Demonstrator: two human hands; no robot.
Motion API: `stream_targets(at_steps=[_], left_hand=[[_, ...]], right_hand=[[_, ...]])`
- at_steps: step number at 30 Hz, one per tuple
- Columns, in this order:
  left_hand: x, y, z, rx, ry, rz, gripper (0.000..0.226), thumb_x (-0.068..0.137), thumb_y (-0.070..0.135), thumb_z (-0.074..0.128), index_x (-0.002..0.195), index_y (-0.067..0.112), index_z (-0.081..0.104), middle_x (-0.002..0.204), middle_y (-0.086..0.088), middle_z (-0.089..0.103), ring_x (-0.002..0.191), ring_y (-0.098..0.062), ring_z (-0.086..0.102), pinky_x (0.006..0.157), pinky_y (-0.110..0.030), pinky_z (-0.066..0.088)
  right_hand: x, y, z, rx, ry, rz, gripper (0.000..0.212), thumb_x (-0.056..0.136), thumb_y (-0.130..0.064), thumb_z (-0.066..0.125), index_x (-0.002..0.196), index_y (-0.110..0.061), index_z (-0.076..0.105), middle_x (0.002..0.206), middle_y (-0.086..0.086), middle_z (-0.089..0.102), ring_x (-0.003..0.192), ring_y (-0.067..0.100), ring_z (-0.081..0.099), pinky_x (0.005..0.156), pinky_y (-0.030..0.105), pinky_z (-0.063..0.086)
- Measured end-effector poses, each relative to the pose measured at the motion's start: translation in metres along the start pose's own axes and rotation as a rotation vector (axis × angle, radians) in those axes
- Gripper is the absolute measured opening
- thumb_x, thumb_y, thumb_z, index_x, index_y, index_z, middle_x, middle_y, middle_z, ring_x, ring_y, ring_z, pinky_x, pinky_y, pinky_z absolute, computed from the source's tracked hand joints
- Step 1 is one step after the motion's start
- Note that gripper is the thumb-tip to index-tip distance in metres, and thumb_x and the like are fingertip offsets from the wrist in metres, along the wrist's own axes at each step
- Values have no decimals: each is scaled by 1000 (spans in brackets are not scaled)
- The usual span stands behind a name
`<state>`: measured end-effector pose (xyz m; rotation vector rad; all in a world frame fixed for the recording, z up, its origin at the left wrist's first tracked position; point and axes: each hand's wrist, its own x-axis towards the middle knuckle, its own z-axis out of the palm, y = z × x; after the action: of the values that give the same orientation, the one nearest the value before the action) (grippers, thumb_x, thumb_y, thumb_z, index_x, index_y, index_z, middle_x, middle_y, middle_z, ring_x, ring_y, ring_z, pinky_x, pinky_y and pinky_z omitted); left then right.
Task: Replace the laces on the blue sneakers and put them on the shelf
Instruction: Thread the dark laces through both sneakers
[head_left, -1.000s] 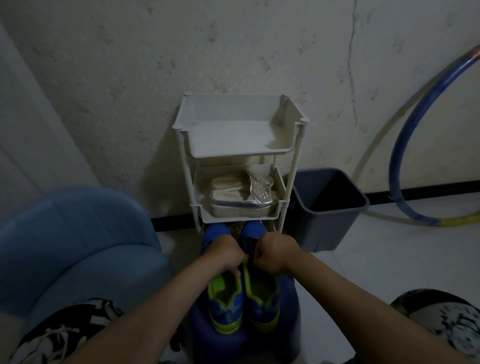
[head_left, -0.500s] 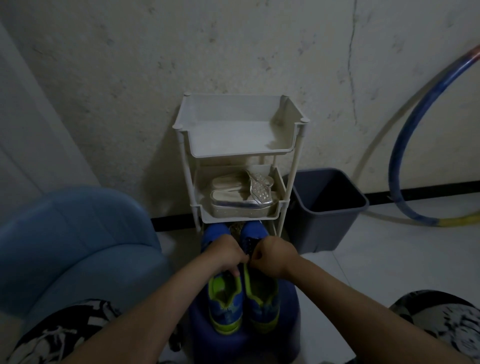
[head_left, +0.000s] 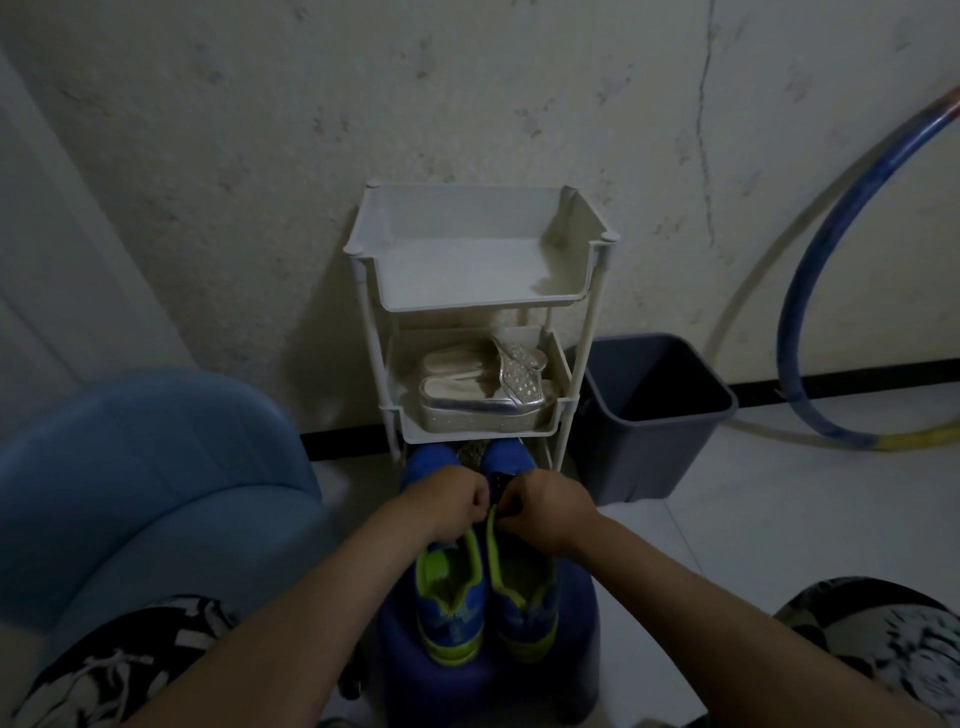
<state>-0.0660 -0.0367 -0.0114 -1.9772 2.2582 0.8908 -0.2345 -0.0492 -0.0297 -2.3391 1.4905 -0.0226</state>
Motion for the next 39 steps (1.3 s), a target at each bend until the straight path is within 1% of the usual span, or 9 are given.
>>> stream_targets(at_steps=[5,11,14,19,23,25,30,35,39], left_hand=[[-2,-11,-36,125,79,20,26,92,14,50,69,27,47,89,-2,55,82,-21,56,70,-36,47],[-10,-13,-46,-128,175,7,17,97,18,44,82,22,51,84,-6,62,72,-21,55,63,-35,44],[-13,-3,-41,-206,214,88,17,98,18,45,83,23,49,87,-5,64,80,-24,62,73,-41,51],[-12,2,-26,-471,68,-19,12,97,15,46,102,26,44,95,-8,66,82,-22,68,68,-36,55],[-9,6,-15,-492,-98,-38,23,96,9,55,117,13,48,95,-7,64,86,-18,67,66,-30,55],[-7,7,-13,-481,-94,-50,19,96,20,59,110,7,59,89,-6,67,79,-16,68,65,-28,57],[-1,7,-9,-558,8,-149,23,102,21,48,85,8,57,81,-12,64,67,-19,66,58,-30,54],[1,12,-17,-871,262,-195,36,100,20,44,71,10,63,68,-8,67,60,-20,62,61,-29,49],[-7,11,-30,-1293,473,-238,33,105,19,36,77,8,49,62,-10,55,46,-17,58,58,-31,49]], right_hand=[[2,5,-16,32,-99,-23,23,86,-38,66,108,-33,72,110,-4,69,103,17,64,89,35,54],[6,-3,-29,358,-30,13,29,88,-38,67,116,-30,67,111,-7,68,103,11,63,90,26,49],[7,-11,-28,362,-100,-57,9,91,-34,67,94,-27,71,88,-7,66,86,8,60,77,24,44],[11,-11,-28,342,14,-50,17,89,-29,69,73,-22,71,70,-2,62,66,7,54,65,25,42],[10,-16,-34,638,177,-111,29,90,-22,70,61,-20,65,58,-5,61,54,3,53,58,24,45],[10,-19,-40,780,242,-153,23,91,-19,69,69,-12,69,63,0,66,59,7,59,60,29,49],[11,-13,-47,863,196,-127,22,92,-7,65,80,-25,71,71,-15,68,68,-5,61,72,19,50],[15,8,-33,518,-142,41,46,84,2,51,112,-28,74,102,-10,73,95,4,66,87,22,53],[15,14,-31,376,-203,64,47,88,1,48,118,-27,72,122,-7,68,115,10,60,98,24,47]])
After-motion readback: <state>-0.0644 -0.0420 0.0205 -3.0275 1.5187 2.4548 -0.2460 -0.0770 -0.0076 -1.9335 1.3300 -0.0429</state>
